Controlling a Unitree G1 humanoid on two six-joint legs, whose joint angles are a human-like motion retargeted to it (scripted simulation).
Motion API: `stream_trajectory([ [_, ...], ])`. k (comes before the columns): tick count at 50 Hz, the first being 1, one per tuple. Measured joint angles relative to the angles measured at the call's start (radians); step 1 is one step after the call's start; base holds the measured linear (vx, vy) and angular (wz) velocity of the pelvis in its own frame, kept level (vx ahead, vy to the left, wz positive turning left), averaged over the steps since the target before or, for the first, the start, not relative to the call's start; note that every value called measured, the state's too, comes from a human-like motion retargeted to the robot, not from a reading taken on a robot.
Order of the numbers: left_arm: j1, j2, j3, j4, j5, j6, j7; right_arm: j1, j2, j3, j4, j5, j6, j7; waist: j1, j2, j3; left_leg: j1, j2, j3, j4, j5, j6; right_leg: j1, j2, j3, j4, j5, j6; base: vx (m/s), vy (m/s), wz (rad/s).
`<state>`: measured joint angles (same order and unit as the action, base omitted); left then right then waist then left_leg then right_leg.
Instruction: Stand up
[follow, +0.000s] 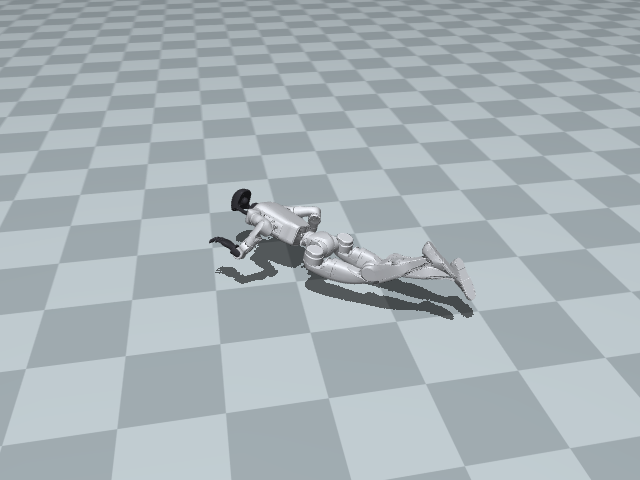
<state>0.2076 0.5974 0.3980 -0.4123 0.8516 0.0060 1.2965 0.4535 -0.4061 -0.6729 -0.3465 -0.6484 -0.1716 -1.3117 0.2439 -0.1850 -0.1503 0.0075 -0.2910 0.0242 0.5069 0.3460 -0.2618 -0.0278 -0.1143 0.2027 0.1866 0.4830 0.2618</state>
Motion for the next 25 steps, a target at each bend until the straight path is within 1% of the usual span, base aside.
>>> stream_trajectory([
  [2, -0.045, 0.023, 0.043, -0.002, 0.009, 0.013, 0.001, -0.009, 0.004, -0.02, 0.001, 0.011, -0.043, 0.049, -0.041, 0.012, -0.032, 0.022, 0.029, 0.007, -0.078, 0.029, 0.0, -0.014, -0.019, -0.043, -0.029, 0.004, 0.0, 0.08, 0.12, 2.58],
  [3, -0.075, 0.048, 0.059, 0.003, -0.021, 0.019, -0.018, -0.018, -0.003, -0.034, 0.004, 0.015, -0.054, 0.065, -0.062, 0.028, -0.051, 0.029, 0.05, 0.011, -0.13, 0.064, 0.0, -0.027, -0.017, -0.076, -0.033, 0.0, 0.0, 0.11, 0.13, 2.53],
  [5, -0.13, 0.1, 0.108, 0.011, -0.061, 0.008, -0.103, -0.05, -0.034, -0.085, 0.013, -0.016, -0.063, 0.089, -0.095, 0.045, -0.077, 0.034, 0.068, 0.012, -0.197, 0.096, 0.0, -0.051, -0.023, -0.108, -0.029, -0.003, 0.0, 0.15, 0.1, 2.51],
  [7, -0.179, 0.144, 0.142, 0.001, -0.083, -0.014, -0.184, -0.109, -0.094, -0.147, 0.017, -0.07, -0.041, 0.103, -0.123, 0.049, -0.097, 0.025, 0.061, 0.004, -0.219, 0.098, 0.0, -0.057, -0.032, -0.098, -0.039, 0.01, 0.0, 0.21, 0.03, 2.36],
  [9, -0.222, 0.163, 0.139, -0.011, -0.071, -0.022, -0.322, -0.17, -0.152, -0.194, 0.014, -0.056, 0.002, 0.13, -0.126, 0.056, -0.101, 0.0, 0.061, 0.028, -0.236, 0.124, 0.0, -0.067, -0.028, -0.087, -0.044, 0.005, 0.0, 0.28, -0.06, 2.21],
  [10, -0.238, 0.163, 0.14, -0.022, -0.046, -0.016, -0.418, -0.201, -0.179, -0.216, 0.01, -0.032, 0.018, 0.156, -0.121, 0.058, -0.096, -0.016, 0.063, 0.051, -0.246, 0.139, 0.0, -0.077, -0.025, -0.082, -0.041, 0.008, -0.001, 0.29, -0.11, 1.38],
  [12, -0.248, 0.137, 0.167, -0.063, -0.064, 0.024, -0.53, -0.256, -0.216, -0.234, -0.008, -0.017, -0.007, 0.276, -0.12, 0.057, -0.078, -0.048, 0.073, 0.108, -0.258, 0.161, 0.0, -0.095, -0.021, -0.069, -0.013, 0.029, -0.002, 0.22, -0.08, -0.02],
  [13, -0.256, 0.127, 0.169, -0.089, -0.058, 0.014, -0.537, -0.284, -0.226, -0.219, -0.012, -0.012, -0.024, 0.337, -0.121, 0.059, -0.068, -0.063, 0.082, 0.133, -0.256, 0.168, 0.0, -0.095, -0.012, -0.071, -0.011, 0.032, -0.003, 0.1, -0.05, -0.79],
  [15, -0.291, 0.093, 0.177, -0.137, -0.042, -0.011, -0.513, -0.345, -0.217, -0.196, -0.026, -0.067, -0.006, 0.46, -0.121, 0.061, -0.042, -0.084, 0.092, 0.151, -0.263, 0.173, 0.0, -0.095, 0.006, -0.084, -0.017, 0.033, -0.002, 0.0, -0.02, -0.81],
  [16, -0.312, 0.064, 0.201, -0.164, -0.022, -0.028, -0.506, -0.391, -0.179, -0.224, -0.053, -0.064, 0.038, 0.529, -0.125, 0.062, -0.02, -0.09, 0.092, 0.153, -0.275, 0.172, 0.0, -0.099, 0.013, -0.078, -0.009, 0.035, -0.002, -0.05, -0.01, -1.09],
  [17, -0.329, 0.039, 0.229, -0.186, -0.006, -0.041, -0.508, -0.435, -0.144, -0.247, -0.08, -0.067, 0.064, 0.595, -0.128, 0.064, 0.001, -0.096, 0.093, 0.154, -0.281, 0.173, 0.0, -0.101, 0.02, -0.073, -0.004, 0.037, -0.001, -0.07, -0.02, -1.57],
  [18, -0.337, 0.022, 0.263, -0.201, 0.0, -0.044, -0.528, -0.476, -0.114, -0.258, -0.109, -0.08, 0.05, 0.653, -0.133, 0.069, 0.02, -0.103, 0.097, 0.151, -0.276, 0.176, 0.0, -0.098, 0.025, -0.068, -0.005, 0.038, -0.001, -0.03, -0.02, -1.71],
  [20, -0.332, 0.014, 0.282, -0.208, 0.003, -0.043, -0.55, -0.508, -0.093, -0.273, -0.139, -0.072, 0.027, 0.654, -0.14, 0.083, 0.037, -0.126, 0.116, 0.181, -0.199, 0.178, 0.0, -0.083, 0.038, -0.082, -0.019, 0.024, 0.0, 0.05, 0.01, -1.79],
  [23, -0.336, 0.026, 0.269, -0.215, -0.007, -0.037, -0.564, -0.51, -0.102, -0.261, -0.167, -0.053, -0.037, 0.587, -0.161, 0.091, 0.061, -0.156, 0.137, 0.238, -0.139, 0.178, 0.0, -0.088, 0.053, -0.078, -0.03, 0.033, -0.001, 0.03, 0.06, -1.57],
  [25, -0.344, 0.028, 0.281, -0.22, -0.008, -0.03, -0.569, -0.511, -0.099, -0.268, -0.163, -0.053, -0.053, 0.57, -0.171, 0.095, 0.063, -0.16, 0.142, 0.232, -0.133, 0.178, 0.0, -0.091, 0.063, -0.06, -0.031, 0.034, 0.0, -0.14, 0.06, 0.0],
])
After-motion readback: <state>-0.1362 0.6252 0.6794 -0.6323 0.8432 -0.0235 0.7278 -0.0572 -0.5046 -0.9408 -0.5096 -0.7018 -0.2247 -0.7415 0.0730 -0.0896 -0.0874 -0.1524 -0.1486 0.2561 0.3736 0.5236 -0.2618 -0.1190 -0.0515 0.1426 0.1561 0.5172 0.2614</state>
